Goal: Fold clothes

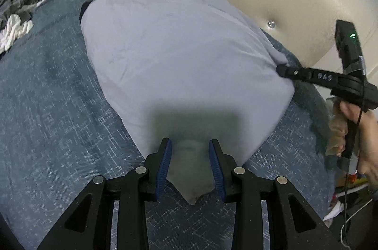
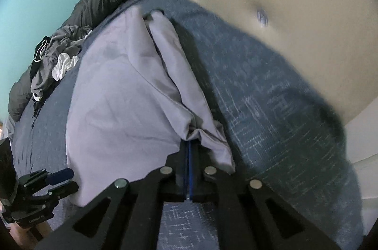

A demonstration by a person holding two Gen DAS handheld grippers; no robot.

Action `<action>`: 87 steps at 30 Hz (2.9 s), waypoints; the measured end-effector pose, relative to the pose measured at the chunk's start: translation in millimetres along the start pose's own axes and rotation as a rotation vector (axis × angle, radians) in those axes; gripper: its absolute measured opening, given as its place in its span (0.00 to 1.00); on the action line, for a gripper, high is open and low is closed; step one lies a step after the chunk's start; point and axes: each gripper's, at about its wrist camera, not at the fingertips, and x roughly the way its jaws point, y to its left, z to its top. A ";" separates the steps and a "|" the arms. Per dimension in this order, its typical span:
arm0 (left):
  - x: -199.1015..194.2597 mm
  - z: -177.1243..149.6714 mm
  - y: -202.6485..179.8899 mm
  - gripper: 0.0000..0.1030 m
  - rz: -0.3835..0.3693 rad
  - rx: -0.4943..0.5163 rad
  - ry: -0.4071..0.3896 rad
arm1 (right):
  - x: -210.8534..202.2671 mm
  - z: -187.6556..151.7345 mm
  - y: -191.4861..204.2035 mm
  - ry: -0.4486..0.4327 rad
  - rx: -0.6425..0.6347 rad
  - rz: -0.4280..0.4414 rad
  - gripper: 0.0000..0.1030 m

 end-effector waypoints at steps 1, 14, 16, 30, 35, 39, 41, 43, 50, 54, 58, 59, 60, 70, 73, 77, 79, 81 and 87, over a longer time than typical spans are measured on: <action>0.2 -1.0 0.5 0.35 0.000 -0.001 0.004 | -2.3 0.2 0.3 -0.005 -0.001 -0.006 0.00; -0.7 -5.8 -4.4 0.35 0.027 -0.008 0.010 | 0.7 -5.3 -3.0 -0.019 0.057 -0.041 0.00; -6.9 -4.4 -4.3 0.35 0.022 -0.023 0.005 | -6.0 -3.3 0.6 -0.031 0.054 -0.046 0.00; -76.4 -3.0 -28.3 0.34 -0.031 -0.052 -0.075 | -86.2 -8.3 42.2 -0.167 0.003 -0.045 0.00; -104.2 0.8 -32.1 0.34 -0.019 -0.044 -0.113 | -113.3 -10.6 61.7 -0.193 -0.009 -0.040 0.00; -134.1 -0.9 -38.5 0.35 -0.003 -0.040 -0.139 | -133.2 -10.4 78.7 -0.215 -0.018 -0.031 0.00; -148.4 -2.4 -42.3 0.35 0.003 -0.036 -0.153 | -144.8 -12.8 87.9 -0.227 -0.031 -0.029 0.00; -160.0 -4.1 -45.3 0.35 0.009 -0.030 -0.164 | -156.9 -15.9 97.2 -0.239 -0.046 -0.027 0.00; -202.9 -10.7 -57.7 0.45 0.011 -0.009 -0.209 | -201.5 -31.7 123.0 -0.279 -0.056 -0.012 0.02; -224.6 -16.0 -65.8 0.49 0.008 0.006 -0.232 | -223.6 -42.0 134.5 -0.302 -0.056 -0.012 0.02; -243.7 -22.5 -70.7 0.52 0.006 0.009 -0.257 | -242.1 -56.0 144.7 -0.329 -0.056 -0.012 0.03; -248.0 -24.2 -71.6 0.53 0.005 0.009 -0.261 | -245.6 -58.9 146.8 -0.332 -0.056 -0.013 0.03; -252.0 -25.7 -72.5 0.54 0.005 0.010 -0.265 | -248.7 -61.7 148.7 -0.333 -0.055 -0.014 0.03; -290.4 -41.8 -81.5 0.65 0.020 0.032 -0.311 | -281.3 -85.6 164.8 -0.371 -0.056 -0.064 0.03; -299.2 -47.8 -82.5 0.69 0.031 0.039 -0.324 | -291.3 -92.4 170.2 -0.381 -0.062 -0.076 0.04; -309.0 -56.5 -83.3 0.72 0.040 0.047 -0.334 | -303.2 -101.1 178.3 -0.391 -0.066 -0.083 0.13; -313.8 -60.6 -84.9 0.74 0.047 0.058 -0.339 | -310.3 -106.6 182.7 -0.399 -0.063 -0.081 0.15; -318.9 -64.9 -85.2 0.77 0.051 0.061 -0.346 | -315.1 -110.3 186.9 -0.402 -0.061 -0.080 0.16; -333.6 -76.8 -85.1 0.83 0.055 0.062 -0.369 | -328.2 -123.2 197.3 -0.413 -0.043 -0.076 0.28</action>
